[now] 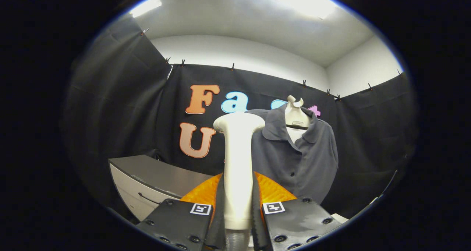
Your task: Iron the clothes twice with a garment steamer, once on the left side and once on the right side.
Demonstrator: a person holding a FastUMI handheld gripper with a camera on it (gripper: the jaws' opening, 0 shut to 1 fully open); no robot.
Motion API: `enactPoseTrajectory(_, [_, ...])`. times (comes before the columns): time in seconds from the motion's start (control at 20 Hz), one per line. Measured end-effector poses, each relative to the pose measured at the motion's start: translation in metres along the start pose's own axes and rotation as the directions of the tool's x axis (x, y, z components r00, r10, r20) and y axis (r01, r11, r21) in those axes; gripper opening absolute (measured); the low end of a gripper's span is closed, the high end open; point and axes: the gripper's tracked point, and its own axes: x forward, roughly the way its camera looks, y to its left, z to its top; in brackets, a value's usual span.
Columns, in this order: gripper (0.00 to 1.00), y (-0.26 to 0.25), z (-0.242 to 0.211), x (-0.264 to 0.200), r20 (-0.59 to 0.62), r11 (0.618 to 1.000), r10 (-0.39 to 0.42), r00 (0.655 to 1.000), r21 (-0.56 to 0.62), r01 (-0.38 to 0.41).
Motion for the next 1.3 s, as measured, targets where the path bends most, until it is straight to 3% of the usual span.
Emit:
enactPoseTrajectory(0.6, [0.37,-0.087,-0.072,0.034,-0.041,0.998,-0.018,0.999,0.06,0.021])
enactPoseTrajectory(1.0, [0.37,-0.095,-0.094,0.055,-0.059,0.996,0.021,0.998,0.089,-0.015])
enactPoseTrajectory(1.3, [0.37,-0.106,-0.116,0.038,-0.083,0.993,0.021,0.996,0.118,-0.011])
